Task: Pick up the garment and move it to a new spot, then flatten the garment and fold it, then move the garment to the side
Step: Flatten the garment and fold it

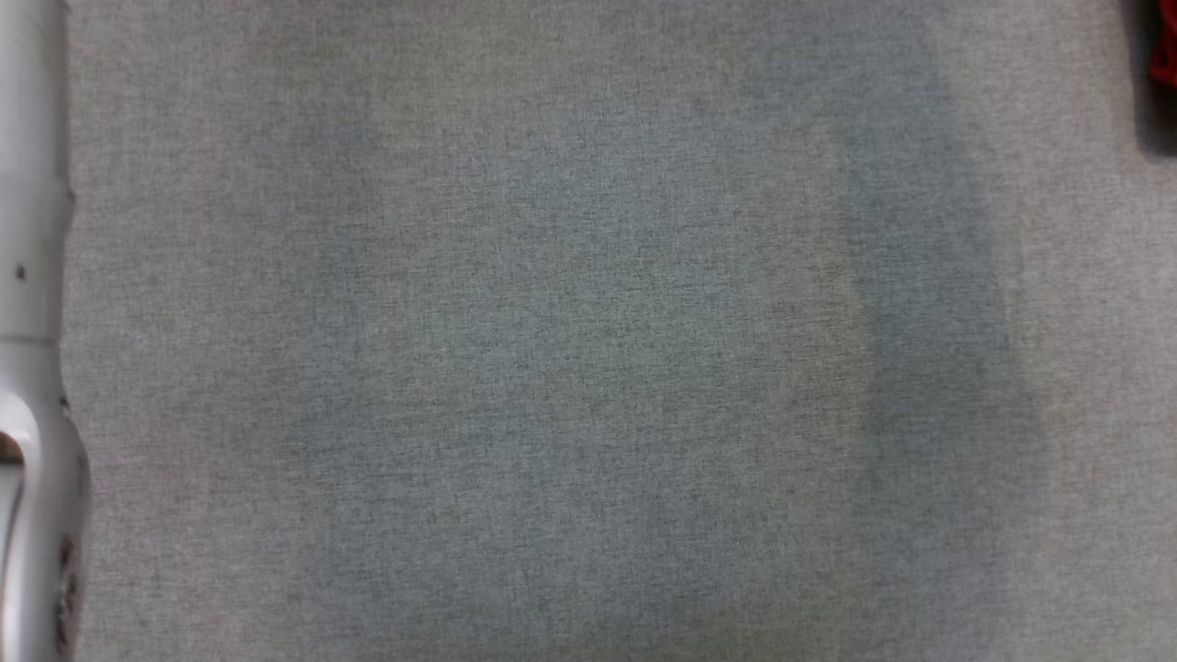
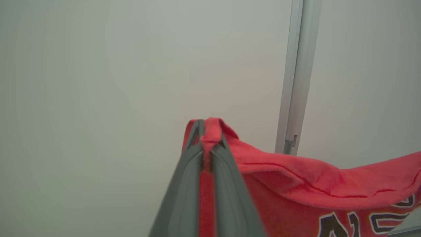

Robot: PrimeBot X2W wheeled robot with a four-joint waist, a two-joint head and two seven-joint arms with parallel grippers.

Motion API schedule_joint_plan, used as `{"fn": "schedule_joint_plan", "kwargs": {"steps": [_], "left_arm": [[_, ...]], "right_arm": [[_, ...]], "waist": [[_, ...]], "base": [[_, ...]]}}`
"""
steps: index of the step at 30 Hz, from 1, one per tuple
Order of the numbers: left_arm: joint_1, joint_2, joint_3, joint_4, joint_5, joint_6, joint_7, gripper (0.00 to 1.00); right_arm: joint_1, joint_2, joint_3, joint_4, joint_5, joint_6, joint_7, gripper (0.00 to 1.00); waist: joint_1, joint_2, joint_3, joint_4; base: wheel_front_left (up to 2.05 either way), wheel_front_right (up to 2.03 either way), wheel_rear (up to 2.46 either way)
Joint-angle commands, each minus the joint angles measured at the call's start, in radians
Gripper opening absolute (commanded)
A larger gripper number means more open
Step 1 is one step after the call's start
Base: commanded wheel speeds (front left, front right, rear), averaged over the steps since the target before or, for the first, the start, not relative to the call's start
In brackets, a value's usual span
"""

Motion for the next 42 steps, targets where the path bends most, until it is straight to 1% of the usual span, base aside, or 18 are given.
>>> {"fn": "schedule_joint_plan", "kwargs": {"steps": [1, 4, 11, 18, 25, 32, 35, 36, 42], "left_arm": [[0.044, 0.004, 0.006, -0.012, -0.002, 0.003, -0.009, 0.0], [0.174, -0.001, 0.004, -0.063, -0.003, 0.007, -0.014, 0.0], [0.526, -0.005, 0.052, -0.279, -0.021, 0.052, -0.015, 0.0], [0.839, -0.054, 0.108, -0.453, -0.055, 0.094, -0.016, 0.0], [1.102, -0.109, 0.151, -0.543, -0.079, 0.115, -0.016, 0.0], [1.298, -0.147, 0.19, -0.608, -0.089, 0.125, -0.016, 0.0], [1.362, -0.157, 0.197, -0.624, -0.088, 0.124, -0.016, 0.0], [1.362, -0.157, 0.197, -0.624, -0.088, 0.124, -0.016, 0.0], [1.436, -0.167, 0.208, -0.655, -0.087, 0.123, -0.016, 0.0]], "right_arm": [[0.06, 0.007, 0.002, -0.03, 0.003, 0.0, -0.005, 0.0], [0.207, 0.018, 0.0, -0.119, 0.011, 0.0, -0.005, 0.0], [0.57, 0.018, -0.005, -0.316, 0.04, 0.0, -0.005, 0.0], [0.936, 0.023, -0.013, -0.46, 0.074, 0.0, -0.005, 0.0], [1.244, 0.057, -0.061, -0.563, 0.091, 0.0, 0.025, 0.0], [1.488, 0.108, -0.099, -0.678, 0.076, 0.0, 0.072, 0.0], [1.577, 0.128, -0.134, -0.735, 0.066, 0.0, 0.095, 0.0], [1.577, 0.128, -0.134, -0.735, 0.066, 0.0, 0.095, 0.0], [1.719, 0.155, -0.163, -0.831, 0.026, 0.0, 0.149, 0.0]], "waist": [[0.0, 0.0, -0.008, -0.007], [0.0, 0.0, -0.028, -0.015], [0.0, 0.0, -0.084, -0.013], [0.0, 0.0, -0.166, 0.003], [0.0, 0.0, -0.249, 0.008], [0.0, 0.0, -0.31, 0.009], [0.0, 0.0, -0.332, 0.016], [0.0, 0.0, -0.332, 0.016], [0.0, 0.0, -0.356, 0.024]], "base": [[0.0, 0.0, 0.0], [0.0, 0.0, 0.0], [0.0, 0.0, 0.0], [0.0, 0.0, 0.0], [0.0, 0.0, 0.0], [0.0, 0.0, 0.0], [0.0, 0.0, 0.0], [0.0, 0.0, 0.0], [0.0, 0.0, 0.0]]}}
